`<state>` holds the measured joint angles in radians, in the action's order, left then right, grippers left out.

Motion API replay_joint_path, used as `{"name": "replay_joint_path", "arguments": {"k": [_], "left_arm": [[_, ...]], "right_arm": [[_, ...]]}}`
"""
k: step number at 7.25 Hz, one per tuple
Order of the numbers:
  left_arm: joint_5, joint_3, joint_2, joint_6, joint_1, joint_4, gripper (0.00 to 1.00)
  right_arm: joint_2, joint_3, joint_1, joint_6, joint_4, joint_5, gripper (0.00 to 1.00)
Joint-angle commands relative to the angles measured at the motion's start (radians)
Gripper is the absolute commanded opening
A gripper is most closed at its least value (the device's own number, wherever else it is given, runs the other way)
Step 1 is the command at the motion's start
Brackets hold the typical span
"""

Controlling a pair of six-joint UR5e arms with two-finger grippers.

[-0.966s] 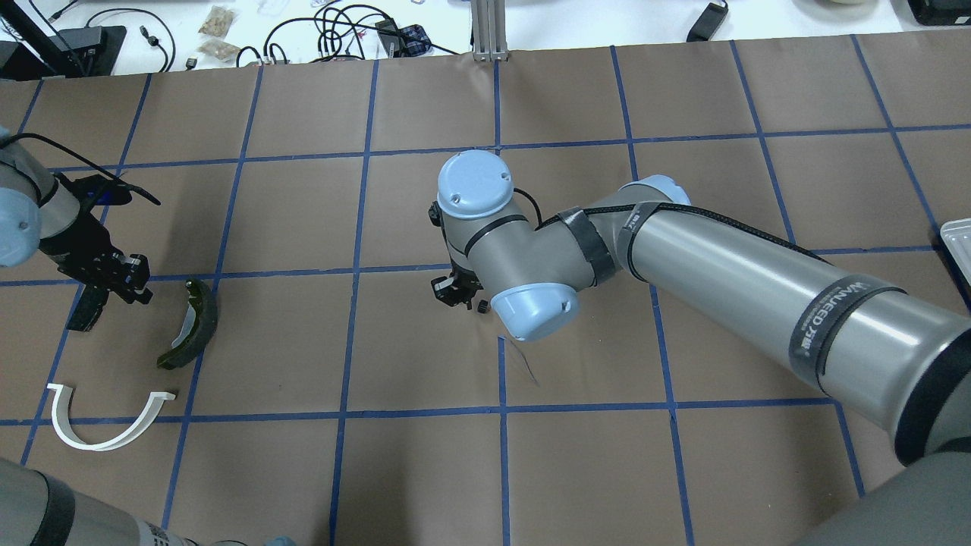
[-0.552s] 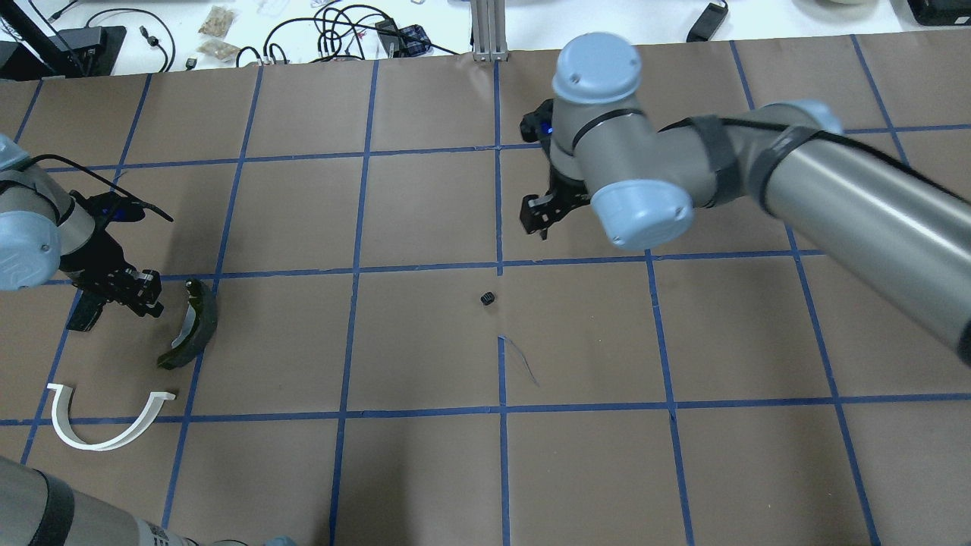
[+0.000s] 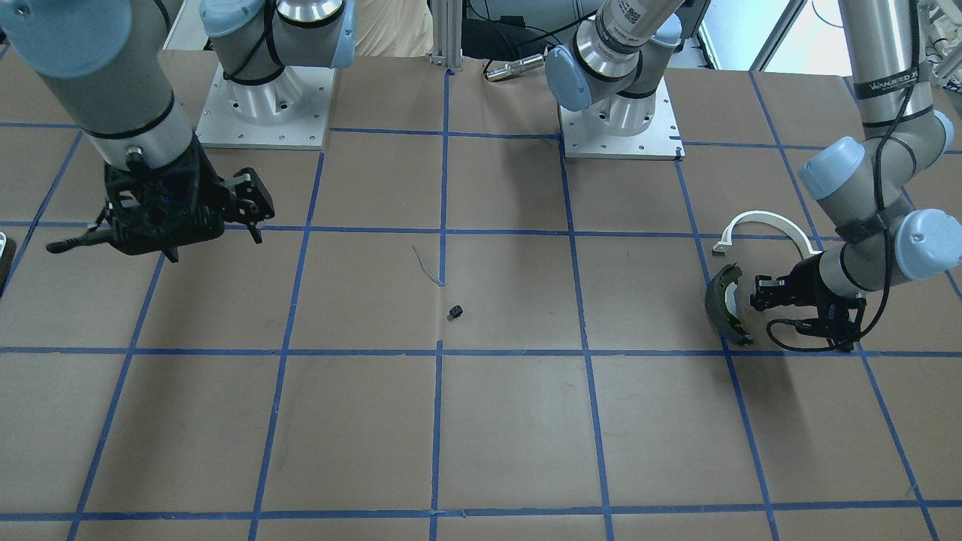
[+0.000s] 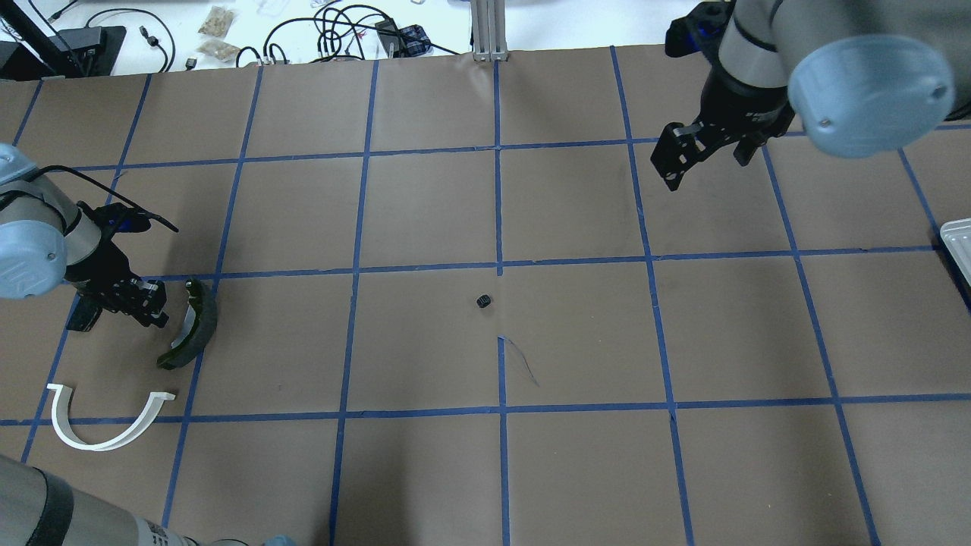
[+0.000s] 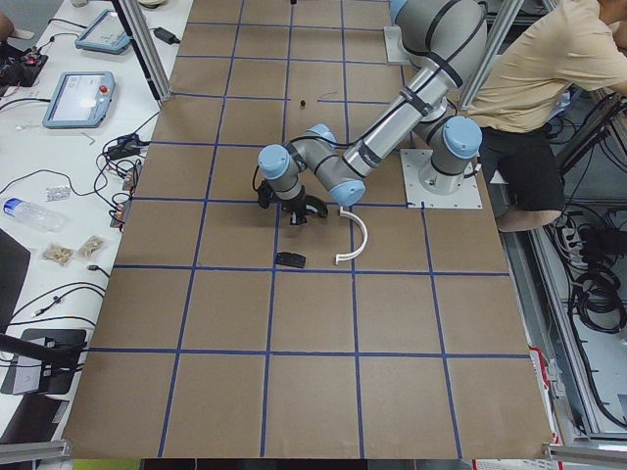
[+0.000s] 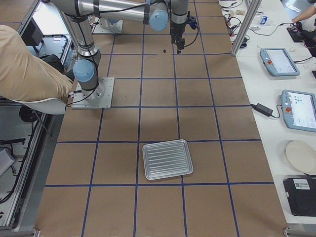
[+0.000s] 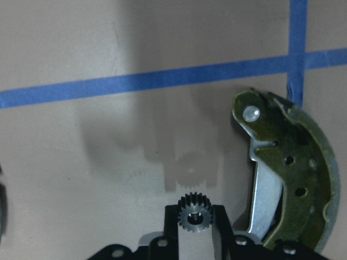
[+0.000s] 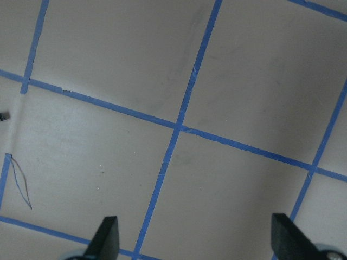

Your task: Place bearing gear from tray to pile

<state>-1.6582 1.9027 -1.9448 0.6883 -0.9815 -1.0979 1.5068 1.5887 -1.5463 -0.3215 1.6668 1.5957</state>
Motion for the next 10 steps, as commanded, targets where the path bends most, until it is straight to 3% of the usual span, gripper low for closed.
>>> {"name": "replay_joint_path", "arguments": {"k": [1,2,3,5,7,8,9,10], "left_arm": [[-0.029,-0.001,-0.009,0.004,0.003,0.003,0.02],[-0.026,0.001,-0.009,0.004,0.003,0.012,0.31],[-0.023,-0.008,-0.011,0.000,0.003,0.013,0.99],[-0.025,-0.039,0.009,0.004,-0.005,0.012,1.00],[-0.020,-0.187,0.052,-0.054,-0.102,-0.099,1.00],[-0.006,-0.274,0.055,-0.217,-0.206,-0.199,1.00],[0.093,-0.321,0.043,-0.381,-0.320,-0.245,1.00],[0.119,-0.326,0.026,-0.524,-0.423,-0.240,1.00]], "right_arm": [[0.069,-0.068,-0.004,0.264,-0.090,-0.006,1.00],[0.052,-0.072,-0.012,0.395,-0.091,-0.010,1.00],[0.050,-0.081,-0.040,0.416,-0.093,-0.006,1.00],[0.049,-0.070,-0.051,0.414,-0.111,-0.010,1.00],[0.058,-0.069,-0.043,0.354,-0.125,0.004,1.00],[0.058,-0.069,-0.031,0.349,-0.122,0.009,1.00],[0.059,-0.067,-0.006,0.348,-0.125,-0.005,1.00],[0.059,-0.067,0.002,0.305,-0.122,-0.005,1.00]]}}
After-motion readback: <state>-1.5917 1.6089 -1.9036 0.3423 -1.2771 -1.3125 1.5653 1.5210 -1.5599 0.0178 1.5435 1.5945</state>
